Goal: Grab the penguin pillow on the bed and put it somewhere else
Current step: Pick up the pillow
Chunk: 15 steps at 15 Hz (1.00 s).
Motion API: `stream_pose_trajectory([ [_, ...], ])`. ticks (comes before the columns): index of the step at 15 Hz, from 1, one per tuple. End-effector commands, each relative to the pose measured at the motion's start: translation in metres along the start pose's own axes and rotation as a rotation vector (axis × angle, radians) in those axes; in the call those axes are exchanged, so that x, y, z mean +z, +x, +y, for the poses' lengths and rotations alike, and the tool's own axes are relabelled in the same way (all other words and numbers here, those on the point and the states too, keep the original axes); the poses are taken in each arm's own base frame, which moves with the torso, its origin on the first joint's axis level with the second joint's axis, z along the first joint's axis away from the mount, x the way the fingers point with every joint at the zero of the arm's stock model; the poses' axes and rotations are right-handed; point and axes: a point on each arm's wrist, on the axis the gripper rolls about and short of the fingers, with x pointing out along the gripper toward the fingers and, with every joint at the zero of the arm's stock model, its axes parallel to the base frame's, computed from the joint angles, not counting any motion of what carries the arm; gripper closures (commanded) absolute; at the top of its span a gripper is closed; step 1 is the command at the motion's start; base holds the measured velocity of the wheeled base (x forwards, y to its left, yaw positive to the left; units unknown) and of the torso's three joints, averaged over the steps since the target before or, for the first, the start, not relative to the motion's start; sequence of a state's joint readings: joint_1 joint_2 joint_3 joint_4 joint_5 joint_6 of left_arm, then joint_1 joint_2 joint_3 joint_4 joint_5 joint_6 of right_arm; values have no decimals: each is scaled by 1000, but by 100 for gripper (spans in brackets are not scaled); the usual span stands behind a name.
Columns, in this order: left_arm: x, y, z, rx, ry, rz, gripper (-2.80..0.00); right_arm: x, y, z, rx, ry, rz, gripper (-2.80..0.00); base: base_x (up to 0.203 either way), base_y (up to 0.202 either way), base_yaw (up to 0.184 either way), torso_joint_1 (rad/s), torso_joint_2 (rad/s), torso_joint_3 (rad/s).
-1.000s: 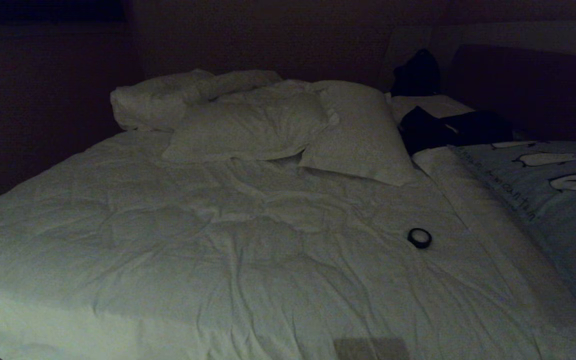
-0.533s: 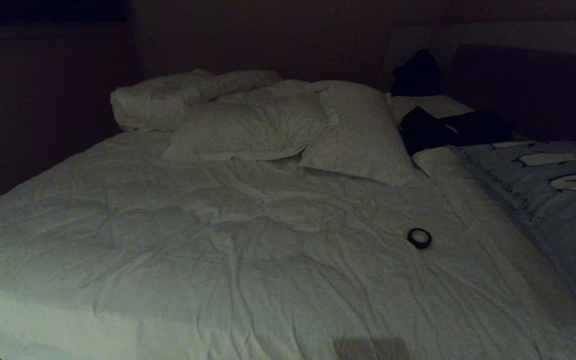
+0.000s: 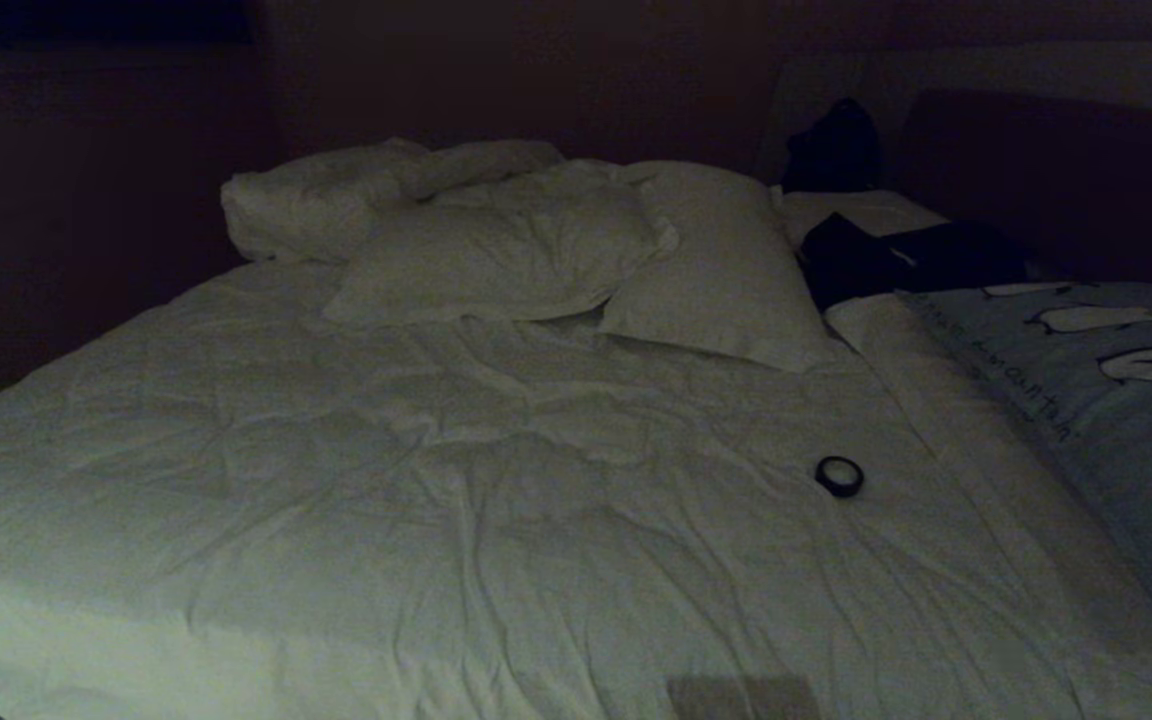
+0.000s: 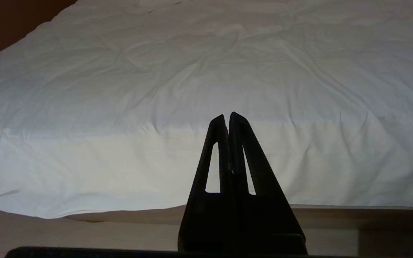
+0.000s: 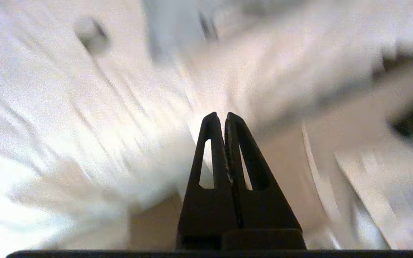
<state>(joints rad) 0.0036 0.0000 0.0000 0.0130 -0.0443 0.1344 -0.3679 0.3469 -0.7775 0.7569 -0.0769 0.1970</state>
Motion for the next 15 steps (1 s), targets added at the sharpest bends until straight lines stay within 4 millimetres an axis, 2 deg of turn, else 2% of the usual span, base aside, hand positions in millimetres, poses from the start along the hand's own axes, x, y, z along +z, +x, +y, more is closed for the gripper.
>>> stream_pose_trajectory([
  [1, -1, 0, 0, 1, 1, 1, 0, 23, -19, 3, 180, 24, -352, 0, 0, 0, 0, 0, 0, 0],
  [5, 0, 0, 0, 1, 1, 0, 0, 25, -31, 3, 308, 76, -308, 0, 0, 0, 0, 0, 0, 0],
  [9, -1, 0, 0, 1, 1, 1, 0, 31, -40, -12, 470, 52, -260, 0, 0, 0, 0, 0, 0, 0],
  [12, 0, 0, 0, 1, 1, 0, 0, 29, -38, -14, 429, 65, -256, 0, 0, 0, 0, 0, 0, 0],
  [15, 0, 0, 0, 0, 1, 0, 0, 39, -45, -23, 531, 50, -297, 0, 0, 0, 0, 0, 0, 0],
])
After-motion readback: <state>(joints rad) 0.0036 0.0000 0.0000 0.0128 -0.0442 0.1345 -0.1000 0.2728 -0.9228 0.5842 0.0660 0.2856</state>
